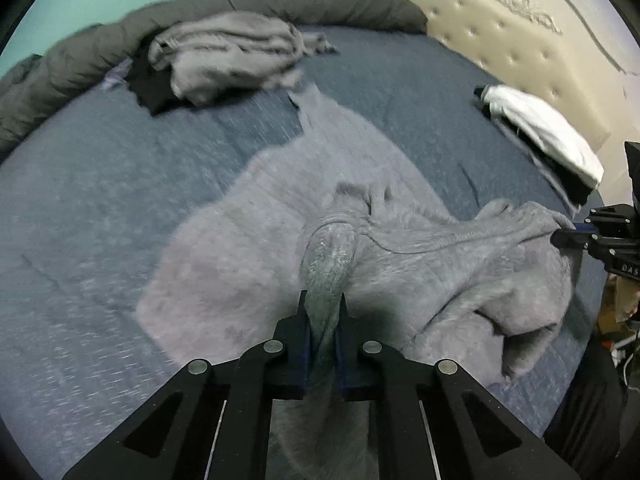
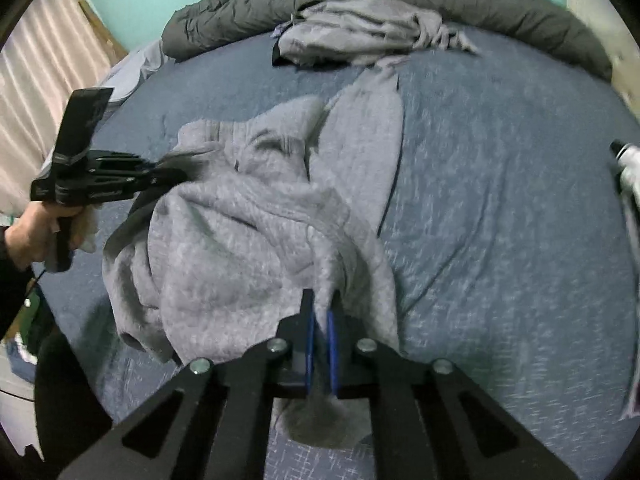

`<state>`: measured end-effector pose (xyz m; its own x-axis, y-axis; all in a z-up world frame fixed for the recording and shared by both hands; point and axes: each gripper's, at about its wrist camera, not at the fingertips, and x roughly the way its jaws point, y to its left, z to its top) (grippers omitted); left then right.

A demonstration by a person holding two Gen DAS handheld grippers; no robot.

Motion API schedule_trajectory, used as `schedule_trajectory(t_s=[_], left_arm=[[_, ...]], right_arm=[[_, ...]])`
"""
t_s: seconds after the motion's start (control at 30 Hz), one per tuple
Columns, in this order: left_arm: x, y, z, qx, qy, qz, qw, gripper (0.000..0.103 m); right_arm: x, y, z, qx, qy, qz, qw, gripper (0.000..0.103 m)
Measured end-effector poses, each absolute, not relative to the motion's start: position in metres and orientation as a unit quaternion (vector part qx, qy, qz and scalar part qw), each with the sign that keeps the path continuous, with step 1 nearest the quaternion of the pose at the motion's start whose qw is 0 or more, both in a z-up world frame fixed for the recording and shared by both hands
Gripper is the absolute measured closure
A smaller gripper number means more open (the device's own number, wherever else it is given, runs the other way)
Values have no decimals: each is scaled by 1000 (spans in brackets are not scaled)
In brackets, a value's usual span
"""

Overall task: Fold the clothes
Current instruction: 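Lift the sweater with both grippers, spreading it between them to shake it out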

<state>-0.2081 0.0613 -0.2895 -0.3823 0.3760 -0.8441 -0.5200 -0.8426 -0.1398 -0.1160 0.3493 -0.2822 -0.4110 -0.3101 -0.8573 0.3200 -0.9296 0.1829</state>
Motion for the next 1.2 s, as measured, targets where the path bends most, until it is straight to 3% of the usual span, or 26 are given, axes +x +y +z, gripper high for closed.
schedule_trajectory(t_s=[0.37, 0.87, 1.2], left_arm=[[-155, 26, -144, -391, 82, 888, 230, 95], [-86, -18, 96, -231, 110, 953, 162, 95], [-42, -25, 219, -158, 119, 970, 144, 95]], right_arm=[[-98, 339, -173, 403, 47, -899, 164, 99], [-62, 293, 65, 220, 112, -956, 160, 99], [-31, 282, 209, 124, 126, -973, 149, 99]])
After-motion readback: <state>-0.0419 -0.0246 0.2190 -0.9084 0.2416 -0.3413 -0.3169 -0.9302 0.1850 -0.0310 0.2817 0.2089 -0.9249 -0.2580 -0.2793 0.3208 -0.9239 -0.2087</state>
